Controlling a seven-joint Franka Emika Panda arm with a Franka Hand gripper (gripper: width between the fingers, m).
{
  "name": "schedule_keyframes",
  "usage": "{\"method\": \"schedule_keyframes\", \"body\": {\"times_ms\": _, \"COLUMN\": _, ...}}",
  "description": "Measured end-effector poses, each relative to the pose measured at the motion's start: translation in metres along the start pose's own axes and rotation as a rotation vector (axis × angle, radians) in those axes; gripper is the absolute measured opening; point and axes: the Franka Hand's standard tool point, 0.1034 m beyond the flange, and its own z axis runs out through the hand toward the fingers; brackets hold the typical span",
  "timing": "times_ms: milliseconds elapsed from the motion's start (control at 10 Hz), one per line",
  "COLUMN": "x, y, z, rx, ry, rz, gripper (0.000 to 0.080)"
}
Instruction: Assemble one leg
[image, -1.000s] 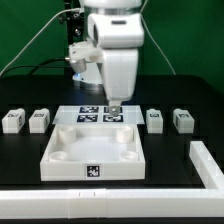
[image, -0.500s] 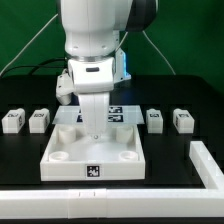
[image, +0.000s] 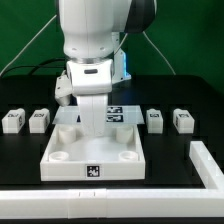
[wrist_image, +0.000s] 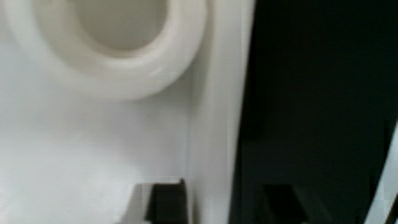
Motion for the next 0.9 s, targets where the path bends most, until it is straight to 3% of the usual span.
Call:
{"method": "schedule_keyframes", "body": {"times_ms": 100, "x": -0.0003, "y": 0.0007, "z": -0.0005, "rx": -0.002, "ry": -0.001, "rz": 0.001, "gripper": 0.0069}}
{"method": "schedule_keyframes", "body": {"times_ms": 900, "x": -0.0007, "y": 0.0017, "z": -0.0011, "rx": -0.006, "ry": -0.001, "rz": 0.003, "gripper": 0.007}}
